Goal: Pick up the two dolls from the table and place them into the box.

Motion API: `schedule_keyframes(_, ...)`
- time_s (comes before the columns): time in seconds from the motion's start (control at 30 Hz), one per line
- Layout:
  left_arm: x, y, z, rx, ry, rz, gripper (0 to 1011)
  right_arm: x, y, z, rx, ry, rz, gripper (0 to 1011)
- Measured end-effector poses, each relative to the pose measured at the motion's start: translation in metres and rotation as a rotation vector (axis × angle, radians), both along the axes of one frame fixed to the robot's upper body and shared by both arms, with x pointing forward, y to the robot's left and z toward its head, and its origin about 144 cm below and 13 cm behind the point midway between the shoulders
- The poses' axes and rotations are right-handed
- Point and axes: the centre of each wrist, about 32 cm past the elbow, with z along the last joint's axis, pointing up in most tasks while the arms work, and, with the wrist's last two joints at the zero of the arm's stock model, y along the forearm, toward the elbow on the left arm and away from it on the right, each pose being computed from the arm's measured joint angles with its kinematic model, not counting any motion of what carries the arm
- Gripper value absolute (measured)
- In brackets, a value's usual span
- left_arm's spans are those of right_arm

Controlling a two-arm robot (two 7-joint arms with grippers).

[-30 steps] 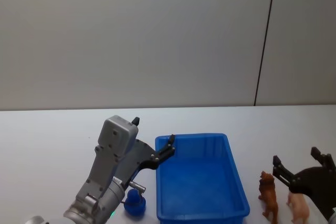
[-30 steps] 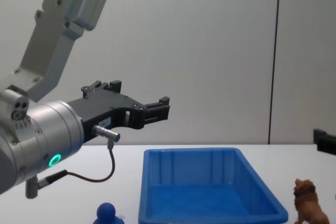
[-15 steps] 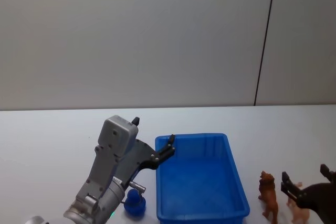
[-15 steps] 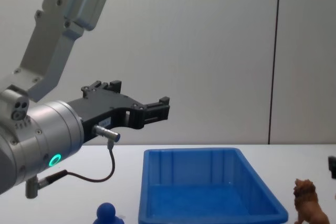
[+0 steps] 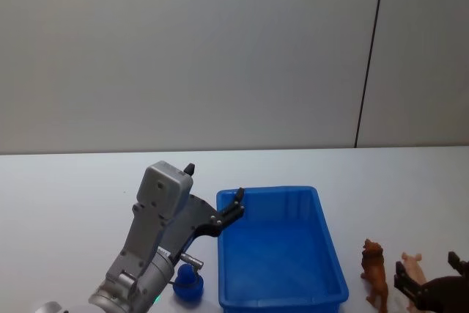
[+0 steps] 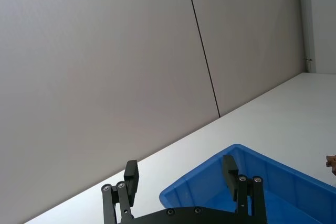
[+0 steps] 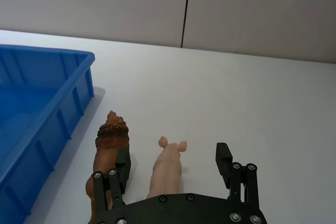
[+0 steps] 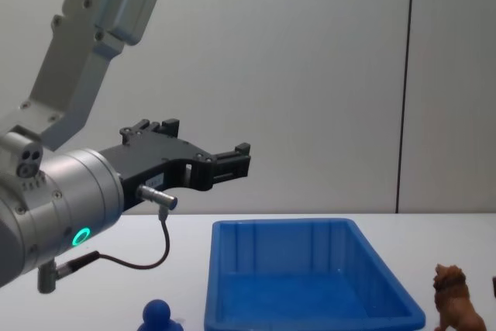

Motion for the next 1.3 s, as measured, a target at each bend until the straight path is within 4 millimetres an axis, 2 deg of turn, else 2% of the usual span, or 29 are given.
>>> schedule_keyframes(0.4, 0.0, 0.0, 0.0, 0.0, 0.0, 0.0, 1004, 0.004, 0.0, -0.016, 0.004, 0.047, 0.006, 1001)
schedule_keyframes(0.53, 0.0, 0.0, 0.0, 0.0, 0.0, 0.0, 1004, 0.005, 0.0, -0.02, 0.006, 0.061, 0.013, 941)
schedule_keyframes(0.67, 0.0, 0.0, 0.0, 0.0, 0.0, 0.0, 1004, 0.006, 0.0, -0.025, 0.009, 0.075, 0.018, 809)
schedule_keyframes(0.73, 0.0, 0.0, 0.0, 0.0, 0.0, 0.0, 1003, 0.006, 0.0, -0.026, 0.01, 0.078, 0.02, 781)
schedule_keyframes(0.77, 0.0, 0.0, 0.0, 0.0, 0.0, 0.0, 1003, 0.006, 0.001, -0.026, 0.01, 0.081, 0.021, 719)
schedule_keyframes(0.83, 0.0, 0.0, 0.0, 0.0, 0.0, 0.0, 1004, 0.006, 0.001, -0.027, 0.011, 0.083, 0.022, 682)
schedule_keyframes(0.87, 0.0, 0.0, 0.0, 0.0, 0.0, 0.0, 1004, 0.006, 0.001, -0.028, 0.01, 0.085, 0.023, 621)
schedule_keyframes(1.0, 0.0, 0.0, 0.0, 0.0, 0.0, 0.0, 1004, 0.006, 0.001, -0.028, 0.009, 0.086, 0.024, 543)
schedule_keyframes(1.03, 0.0, 0.0, 0.0, 0.0, 0.0, 0.0, 1004, 0.006, 0.001, -0.028, 0.008, 0.087, 0.024, 482)
schedule_keyframes(1.13, 0.0, 0.0, 0.0, 0.0, 0.0, 0.0, 1004, 0.005, 0.001, -0.028, 0.006, 0.086, 0.023, 408)
schedule_keyframes(1.3, 0.0, 0.0, 0.0, 0.0, 0.0, 0.0, 1003, 0.004, 0.001, -0.025, 0.001, 0.074, 0.016, 383)
